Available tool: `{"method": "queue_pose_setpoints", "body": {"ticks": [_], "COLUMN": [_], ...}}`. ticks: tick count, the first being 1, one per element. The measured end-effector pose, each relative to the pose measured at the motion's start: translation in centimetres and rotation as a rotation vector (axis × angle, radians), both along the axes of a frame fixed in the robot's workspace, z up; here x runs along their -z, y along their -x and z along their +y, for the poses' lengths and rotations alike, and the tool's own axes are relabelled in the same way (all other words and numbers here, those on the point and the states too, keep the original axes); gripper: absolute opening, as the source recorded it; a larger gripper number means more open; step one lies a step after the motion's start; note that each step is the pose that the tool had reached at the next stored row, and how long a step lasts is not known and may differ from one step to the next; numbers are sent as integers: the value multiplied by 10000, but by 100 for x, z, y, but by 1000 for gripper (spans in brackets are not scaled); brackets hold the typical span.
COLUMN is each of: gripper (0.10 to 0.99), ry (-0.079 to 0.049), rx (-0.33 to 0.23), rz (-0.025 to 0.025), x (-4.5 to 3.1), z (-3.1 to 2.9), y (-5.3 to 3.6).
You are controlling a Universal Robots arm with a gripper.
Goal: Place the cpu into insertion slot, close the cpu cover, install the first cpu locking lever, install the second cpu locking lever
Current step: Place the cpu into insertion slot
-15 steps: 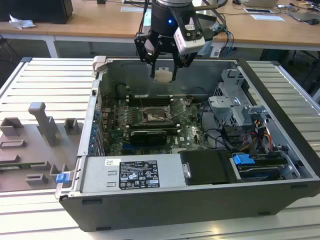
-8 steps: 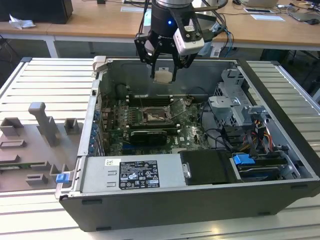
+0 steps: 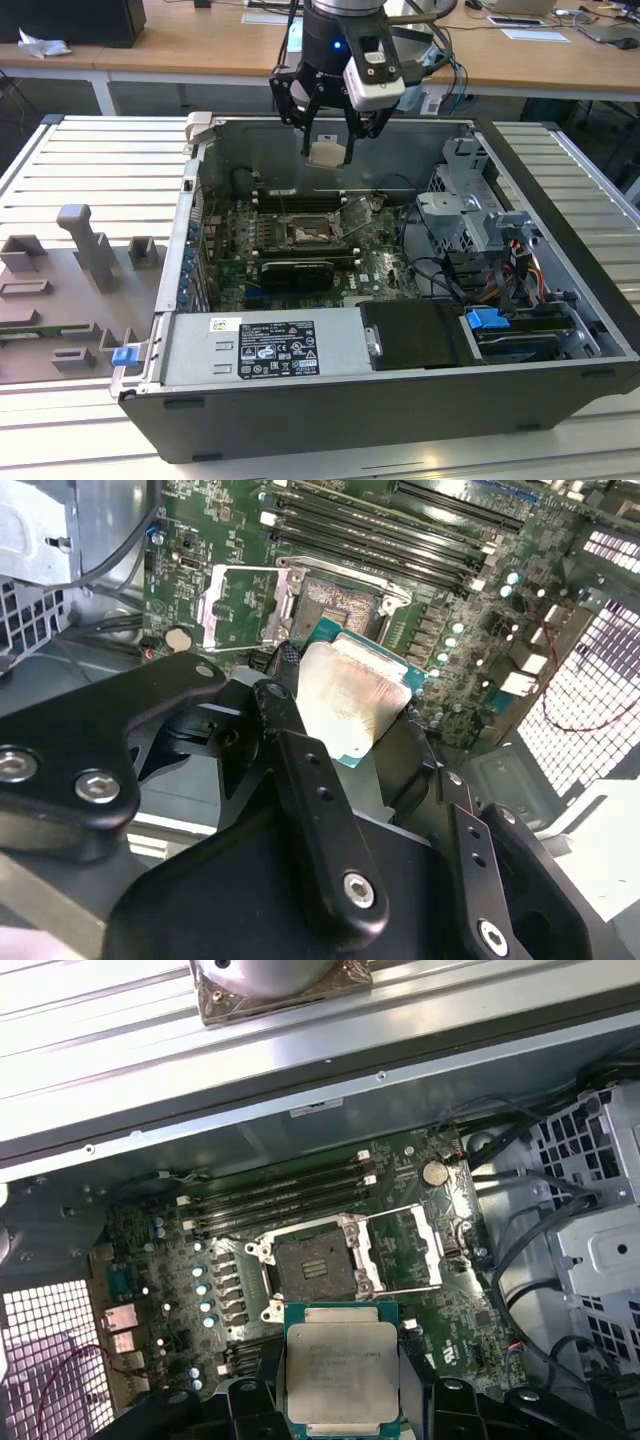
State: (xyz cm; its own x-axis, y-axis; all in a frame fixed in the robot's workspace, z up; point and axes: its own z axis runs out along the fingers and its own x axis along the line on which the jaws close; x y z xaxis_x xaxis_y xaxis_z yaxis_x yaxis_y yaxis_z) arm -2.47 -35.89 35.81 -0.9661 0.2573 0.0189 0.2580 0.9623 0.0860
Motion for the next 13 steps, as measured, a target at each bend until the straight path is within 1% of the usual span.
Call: {"method": "queue_pose_setpoints", "body": {"ticks": [2, 4, 8, 11, 13], "gripper": [541, 541, 541, 541, 541], "ry": [8, 14, 14, 16, 16], "rx": [228, 597, 1018, 1520, 1699], "rz": [1, 1, 2, 2, 1], "x": [2, 6, 11, 14, 15], "z": [0, 0, 0, 0, 0], "y": [-1, -1, -1, -1, -1]}}
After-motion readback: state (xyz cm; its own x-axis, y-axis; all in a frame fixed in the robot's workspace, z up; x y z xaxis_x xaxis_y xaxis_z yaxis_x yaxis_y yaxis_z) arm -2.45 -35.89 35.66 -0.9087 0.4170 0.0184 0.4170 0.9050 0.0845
